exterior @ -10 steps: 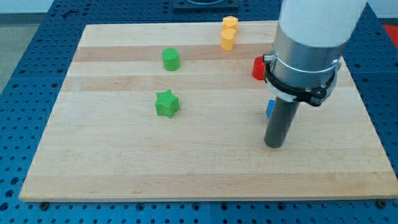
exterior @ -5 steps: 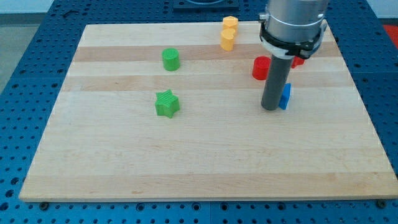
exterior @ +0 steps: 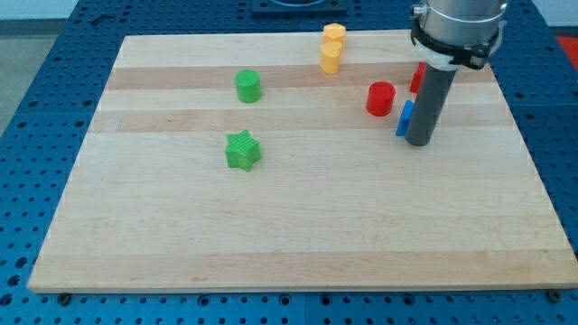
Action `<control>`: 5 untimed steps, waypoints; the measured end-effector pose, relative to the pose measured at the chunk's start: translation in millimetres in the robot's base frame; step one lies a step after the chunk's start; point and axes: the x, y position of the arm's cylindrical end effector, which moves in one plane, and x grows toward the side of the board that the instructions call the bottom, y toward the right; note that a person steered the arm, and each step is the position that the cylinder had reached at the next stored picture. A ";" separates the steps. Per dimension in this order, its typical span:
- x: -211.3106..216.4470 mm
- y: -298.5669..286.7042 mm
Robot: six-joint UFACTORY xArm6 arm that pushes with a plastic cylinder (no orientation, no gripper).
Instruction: Slide the blue triangle closer to the red circle
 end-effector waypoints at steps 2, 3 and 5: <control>-14.3 0.0; -27.7 -1.7; -53.3 -8.1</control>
